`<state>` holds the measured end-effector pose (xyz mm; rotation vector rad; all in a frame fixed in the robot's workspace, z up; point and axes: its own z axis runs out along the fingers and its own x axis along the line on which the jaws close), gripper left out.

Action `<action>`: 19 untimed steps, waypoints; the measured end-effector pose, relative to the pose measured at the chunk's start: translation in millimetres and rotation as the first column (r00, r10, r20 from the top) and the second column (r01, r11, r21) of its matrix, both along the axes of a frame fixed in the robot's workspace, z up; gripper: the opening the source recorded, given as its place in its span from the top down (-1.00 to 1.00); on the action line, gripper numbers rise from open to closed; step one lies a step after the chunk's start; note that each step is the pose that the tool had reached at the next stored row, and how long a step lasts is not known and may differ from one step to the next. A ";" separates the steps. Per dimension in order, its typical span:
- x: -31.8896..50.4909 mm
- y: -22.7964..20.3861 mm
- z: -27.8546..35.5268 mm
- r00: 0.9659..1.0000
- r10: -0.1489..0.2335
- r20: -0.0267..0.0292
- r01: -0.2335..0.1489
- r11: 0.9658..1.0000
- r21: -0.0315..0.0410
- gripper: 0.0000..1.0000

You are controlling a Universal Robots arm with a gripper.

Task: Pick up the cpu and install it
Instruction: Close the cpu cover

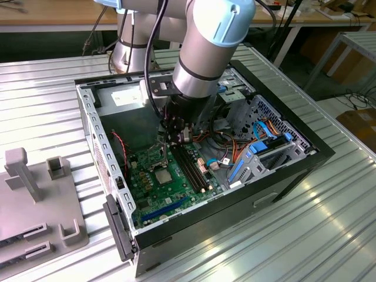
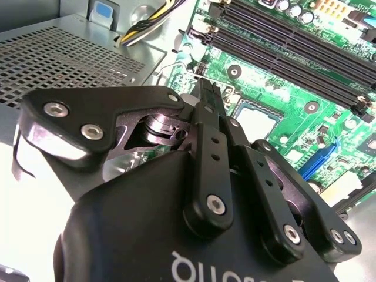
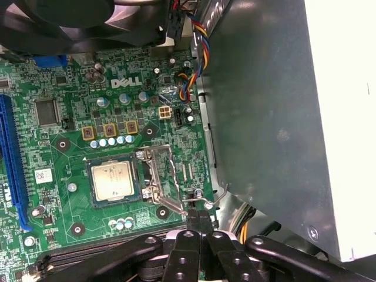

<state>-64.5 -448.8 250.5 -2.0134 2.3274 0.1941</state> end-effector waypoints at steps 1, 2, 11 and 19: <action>0.0 -0.3 0.0 1.000 0.000 0.000 0.000 1.000 0.000 0.79; 0.0 -0.6 0.0 1.000 0.000 0.000 0.000 1.000 0.000 0.79; -0.1 -4.9 0.0 1.000 0.002 0.000 -0.002 1.000 0.000 0.79; -0.1 -8.8 0.0 1.000 0.002 0.000 -0.002 1.000 -0.001 0.79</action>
